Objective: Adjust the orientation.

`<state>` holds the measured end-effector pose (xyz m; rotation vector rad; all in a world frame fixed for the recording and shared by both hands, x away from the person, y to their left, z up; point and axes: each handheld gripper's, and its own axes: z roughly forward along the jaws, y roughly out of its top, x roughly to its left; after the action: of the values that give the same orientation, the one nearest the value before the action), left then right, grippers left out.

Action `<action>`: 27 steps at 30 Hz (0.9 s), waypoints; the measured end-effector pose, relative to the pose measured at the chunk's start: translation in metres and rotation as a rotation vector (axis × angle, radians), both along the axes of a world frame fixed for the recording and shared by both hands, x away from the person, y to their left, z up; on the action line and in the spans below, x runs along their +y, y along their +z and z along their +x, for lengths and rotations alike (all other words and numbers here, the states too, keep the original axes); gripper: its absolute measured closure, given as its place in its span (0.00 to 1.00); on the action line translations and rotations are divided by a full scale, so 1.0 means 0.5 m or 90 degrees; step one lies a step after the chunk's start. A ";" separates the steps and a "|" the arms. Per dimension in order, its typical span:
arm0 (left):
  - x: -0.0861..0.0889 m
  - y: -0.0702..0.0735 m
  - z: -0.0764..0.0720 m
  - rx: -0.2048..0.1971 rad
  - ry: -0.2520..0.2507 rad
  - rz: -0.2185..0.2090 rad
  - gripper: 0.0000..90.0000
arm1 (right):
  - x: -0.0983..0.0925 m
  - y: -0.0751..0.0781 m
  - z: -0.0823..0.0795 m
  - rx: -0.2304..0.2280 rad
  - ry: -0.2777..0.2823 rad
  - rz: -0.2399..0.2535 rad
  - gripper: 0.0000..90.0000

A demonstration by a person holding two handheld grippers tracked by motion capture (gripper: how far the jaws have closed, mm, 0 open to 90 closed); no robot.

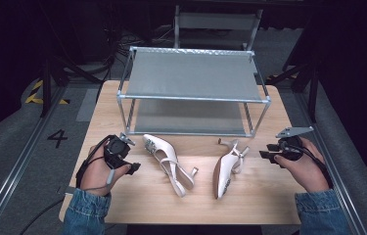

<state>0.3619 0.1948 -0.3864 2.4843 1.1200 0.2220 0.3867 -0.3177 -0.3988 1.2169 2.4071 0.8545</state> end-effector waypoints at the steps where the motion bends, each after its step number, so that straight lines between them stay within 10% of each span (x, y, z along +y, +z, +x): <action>1: -0.002 0.001 -0.001 0.002 -0.001 0.001 0.40 | 0.000 -0.001 0.000 0.003 0.000 0.003 0.63; 27: -0.097 -0.023 0.005 0.012 -0.119 -0.047 0.52 | 0.000 -0.022 -0.006 0.028 -0.003 -0.004 0.58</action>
<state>0.3642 0.1460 -0.3977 2.5105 0.8796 0.1021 0.3836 -0.3177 -0.4098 1.2516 2.4389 0.8264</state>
